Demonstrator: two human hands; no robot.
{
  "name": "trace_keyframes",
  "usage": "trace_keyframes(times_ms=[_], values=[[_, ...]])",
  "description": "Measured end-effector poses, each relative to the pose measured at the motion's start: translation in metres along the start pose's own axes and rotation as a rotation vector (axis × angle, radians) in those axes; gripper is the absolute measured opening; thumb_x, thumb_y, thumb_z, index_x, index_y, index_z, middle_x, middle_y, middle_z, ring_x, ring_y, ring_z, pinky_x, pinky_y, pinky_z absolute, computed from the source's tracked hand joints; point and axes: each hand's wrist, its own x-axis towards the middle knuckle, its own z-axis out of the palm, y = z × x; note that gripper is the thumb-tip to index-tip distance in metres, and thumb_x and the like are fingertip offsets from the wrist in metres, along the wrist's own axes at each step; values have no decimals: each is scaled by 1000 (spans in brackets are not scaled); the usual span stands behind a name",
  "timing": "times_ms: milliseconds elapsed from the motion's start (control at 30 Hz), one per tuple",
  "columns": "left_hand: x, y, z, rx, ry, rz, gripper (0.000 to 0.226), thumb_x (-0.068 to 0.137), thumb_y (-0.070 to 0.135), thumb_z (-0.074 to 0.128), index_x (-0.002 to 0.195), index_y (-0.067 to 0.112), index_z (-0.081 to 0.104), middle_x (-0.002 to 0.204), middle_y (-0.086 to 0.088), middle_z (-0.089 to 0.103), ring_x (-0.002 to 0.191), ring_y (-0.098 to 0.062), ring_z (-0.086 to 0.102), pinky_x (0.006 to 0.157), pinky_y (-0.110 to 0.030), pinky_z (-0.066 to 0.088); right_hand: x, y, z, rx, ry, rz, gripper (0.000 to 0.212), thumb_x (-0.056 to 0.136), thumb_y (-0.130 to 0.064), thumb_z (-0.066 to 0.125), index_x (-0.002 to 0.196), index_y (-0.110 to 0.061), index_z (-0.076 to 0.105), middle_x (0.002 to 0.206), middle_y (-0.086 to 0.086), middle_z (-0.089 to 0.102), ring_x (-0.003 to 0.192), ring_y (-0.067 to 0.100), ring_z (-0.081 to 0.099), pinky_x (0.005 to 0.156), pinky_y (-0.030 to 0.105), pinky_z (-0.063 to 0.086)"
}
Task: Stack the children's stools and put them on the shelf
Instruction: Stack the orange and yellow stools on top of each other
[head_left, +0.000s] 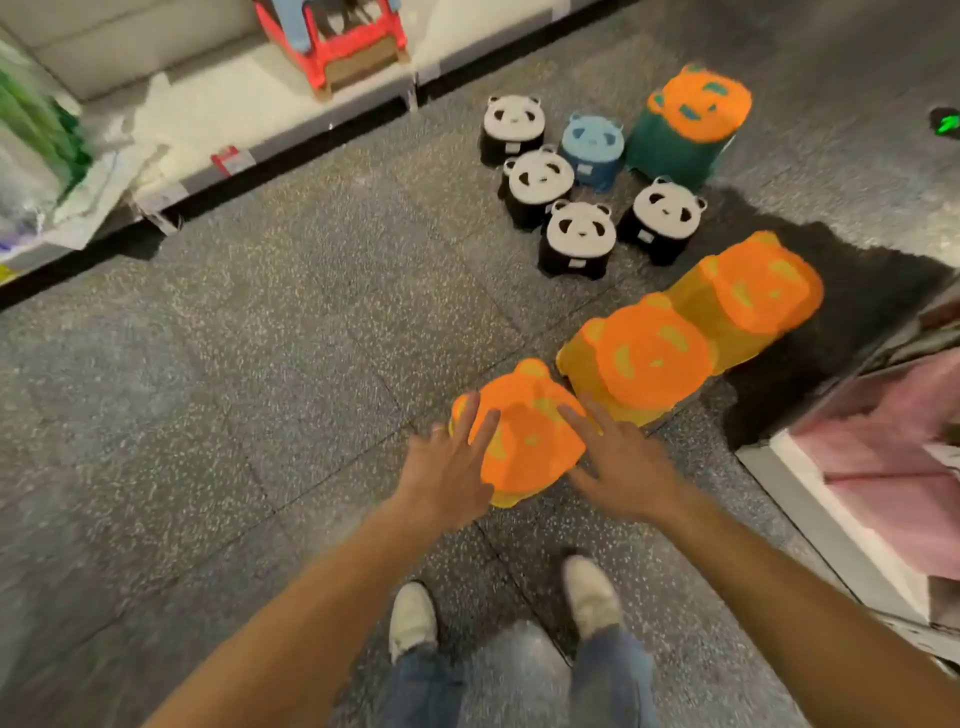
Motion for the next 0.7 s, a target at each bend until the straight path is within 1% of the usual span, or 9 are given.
trace_keyframes(times_ms=[100, 167, 233, 333, 400, 467, 533, 633, 700], values=[[29, 1, 37, -10, 5, -60, 94, 101, 67, 40, 165, 29, -18, 174, -4, -24, 143, -41, 43, 91, -54, 54, 34, 32, 33, -35, -34, -22, 83, 100, -58, 45, 161, -40, -7, 172, -3, -8, 134, 42, 43, 88, 57, 53], [53, 5, 68, -41, 3, -122, 93, 101, 66, 40, 165, 30, -17, 175, -2, -24, 145, -41, 40, 91, -53, 55, 59, 55, 58, -60, -78, -23, 82, 100, -56, 46, 161, -39, -7, 172, -2, -7, 138, 41, 39, 92, 58, 51], [76, 18, 100, -100, 0, -168, 94, 101, 66, 41, 165, 32, -18, 175, 0, -24, 147, -43, 37, 91, -53, 56, 75, 74, 87, -48, -74, -33, 81, 100, -53, 46, 162, -38, -3, 172, -1, -4, 140, 41, 35, 97, 58, 48], [114, 38, 145, -199, 6, -236, 95, 100, 64, 46, 164, 32, -16, 174, 2, -24, 142, -46, 42, 88, -54, 58, 100, 105, 122, -35, -103, -64, 80, 99, -54, 46, 162, -38, -1, 172, -2, -1, 144, 39, 30, 101, 60, 44], [136, 53, 176, -273, 30, -263, 96, 100, 58, 52, 165, 32, -14, 173, 3, -27, 140, -49, 43, 89, -56, 57, 114, 123, 147, -45, -124, -96, 81, 99, -54, 47, 162, -39, -2, 172, -3, -2, 145, 39, 28, 101, 61, 43], [161, 63, 203, -289, 82, -282, 98, 99, 55, 56, 164, 35, -13, 172, 4, -30, 141, -52, 39, 89, -59, 57, 131, 139, 167, -47, -116, -111, 81, 100, -55, 47, 161, -40, -4, 172, -3, -3, 143, 41, 29, 99, 61, 44], [182, 67, 227, -329, 133, -330, 97, 97, 59, 56, 164, 38, -12, 172, 7, -28, 145, -53, 32, 92, -63, 55, 149, 150, 181, -48, -106, -108, 81, 100, -56, 47, 160, -42, -5, 172, -3, -6, 139, 44, 34, 96, 59, 46], [204, 65, 255, -454, 227, -416, 88, 93, 75, 44, 163, 41, 4, 173, 10, -23, 147, -52, 28, 102, -66, 48, 169, 158, 195, -65, -16, -134, 80, 98, -60, 48, 160, -46, -1, 172, -6, -9, 128, 44, 43, 89, 54, 49], [214, 63, 270, -496, 298, -436, 90, 87, 83, 36, 162, 41, 11, 173, 11, -20, 149, -54, 25, 110, -68, 41, 186, 160, 205, -46, 11, -145, 79, 97, -62, 47, 160, -48, 1, 172, -7, -11, 127, 44, 43, 89, 54, 49]])
